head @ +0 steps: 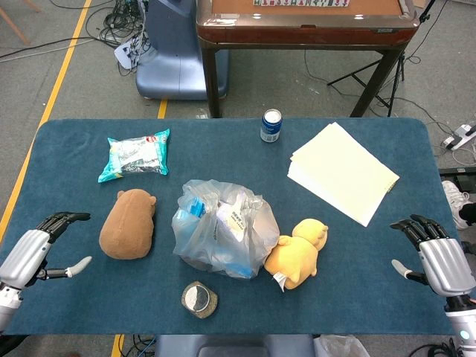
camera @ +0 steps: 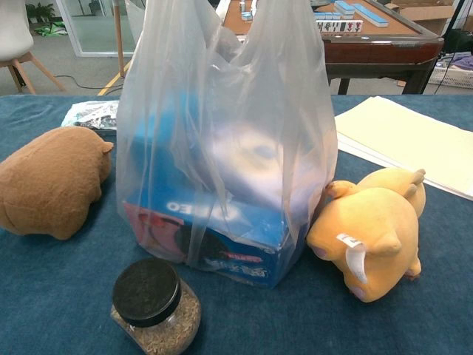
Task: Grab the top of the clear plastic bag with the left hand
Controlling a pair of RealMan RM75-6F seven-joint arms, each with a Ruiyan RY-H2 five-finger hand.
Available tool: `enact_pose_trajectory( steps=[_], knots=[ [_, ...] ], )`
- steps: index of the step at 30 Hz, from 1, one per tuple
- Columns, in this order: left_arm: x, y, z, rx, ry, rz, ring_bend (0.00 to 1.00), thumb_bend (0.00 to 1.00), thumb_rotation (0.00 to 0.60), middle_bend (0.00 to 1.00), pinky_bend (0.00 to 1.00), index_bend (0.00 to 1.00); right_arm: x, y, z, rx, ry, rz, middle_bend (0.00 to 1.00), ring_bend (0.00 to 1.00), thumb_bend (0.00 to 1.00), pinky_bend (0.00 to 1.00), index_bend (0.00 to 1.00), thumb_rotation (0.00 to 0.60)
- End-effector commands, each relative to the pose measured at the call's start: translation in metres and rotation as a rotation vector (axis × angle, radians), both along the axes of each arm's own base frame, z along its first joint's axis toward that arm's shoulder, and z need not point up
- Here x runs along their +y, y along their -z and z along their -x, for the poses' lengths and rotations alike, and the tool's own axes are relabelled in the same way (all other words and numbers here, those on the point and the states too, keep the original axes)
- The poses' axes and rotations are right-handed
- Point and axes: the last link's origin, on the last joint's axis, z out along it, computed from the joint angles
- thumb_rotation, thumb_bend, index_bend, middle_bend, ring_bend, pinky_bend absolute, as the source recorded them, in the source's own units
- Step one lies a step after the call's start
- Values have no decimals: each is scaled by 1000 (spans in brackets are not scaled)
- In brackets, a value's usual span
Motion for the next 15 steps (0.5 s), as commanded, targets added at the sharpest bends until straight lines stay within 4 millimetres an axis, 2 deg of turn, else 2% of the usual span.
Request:
enact_pose_trajectory(
  steps=[1,4,9,15],
  knots=[
    [17,-3,-34,-159,99,140,148,155,210,206,105,160,0,0,0,0,1,-1,268,140,179,211,274,600],
    [26,0,-50,-237,136,233,144,141,161,204,100,160,0,0,0,-1,3,3,268,140,179,211,274,600],
    [36,9,-73,-305,193,333,140,129,124,202,91,162,1,0,2,0,12,6,268,140,179,211,274,600],
    [44,24,-104,-326,259,423,137,123,114,197,86,165,3,0,5,-3,21,8,268,140,179,211,274,600]
  ],
)
